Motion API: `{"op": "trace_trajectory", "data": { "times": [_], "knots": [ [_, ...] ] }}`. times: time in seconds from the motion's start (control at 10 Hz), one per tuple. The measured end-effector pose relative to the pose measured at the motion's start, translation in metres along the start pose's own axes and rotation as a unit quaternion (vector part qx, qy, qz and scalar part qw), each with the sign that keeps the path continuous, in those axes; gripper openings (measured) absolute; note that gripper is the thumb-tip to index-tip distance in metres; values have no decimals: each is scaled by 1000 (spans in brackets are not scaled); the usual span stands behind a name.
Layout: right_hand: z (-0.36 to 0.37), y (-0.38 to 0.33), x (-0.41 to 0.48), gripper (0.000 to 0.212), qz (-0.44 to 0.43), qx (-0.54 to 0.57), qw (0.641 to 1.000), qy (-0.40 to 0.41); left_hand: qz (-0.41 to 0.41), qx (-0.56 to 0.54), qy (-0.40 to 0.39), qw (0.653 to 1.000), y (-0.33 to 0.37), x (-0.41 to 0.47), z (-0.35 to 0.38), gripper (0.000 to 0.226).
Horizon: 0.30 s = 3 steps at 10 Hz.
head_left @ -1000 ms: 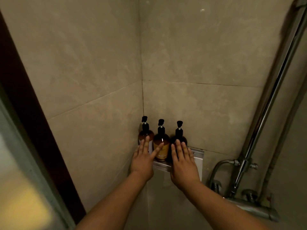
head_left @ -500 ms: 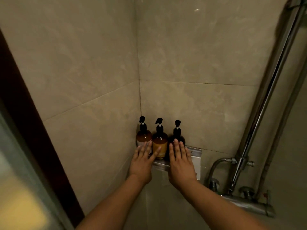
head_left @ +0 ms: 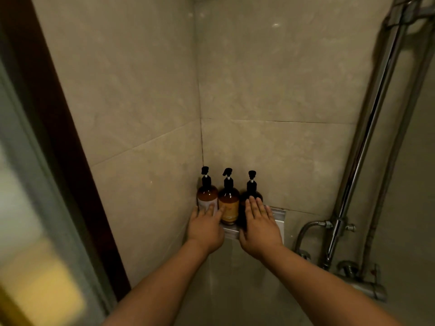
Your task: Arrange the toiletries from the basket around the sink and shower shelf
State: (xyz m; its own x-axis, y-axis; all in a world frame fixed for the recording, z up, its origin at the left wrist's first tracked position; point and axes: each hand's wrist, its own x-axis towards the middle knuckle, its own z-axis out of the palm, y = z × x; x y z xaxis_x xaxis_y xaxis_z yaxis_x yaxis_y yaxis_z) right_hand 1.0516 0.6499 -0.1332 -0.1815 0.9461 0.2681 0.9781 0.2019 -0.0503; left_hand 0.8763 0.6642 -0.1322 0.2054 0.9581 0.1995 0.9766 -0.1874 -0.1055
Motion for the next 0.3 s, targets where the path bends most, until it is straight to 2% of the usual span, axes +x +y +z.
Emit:
{"op": "trace_trajectory", "data": {
  "times": [0.1,0.2,0.3],
  "knots": [
    [-16,-2,2,87,0,23,1000,-7,-4,-6,52,999,5,1,-21,62],
    [-44,-8,10,86,-17,24,1000,-12,-18,-45,68,997,11,5,-50,64],
    [-69,-17,16,89,-28,16,998,-51,-30,-43,1,999,19,9,-70,77]
  ]
}}
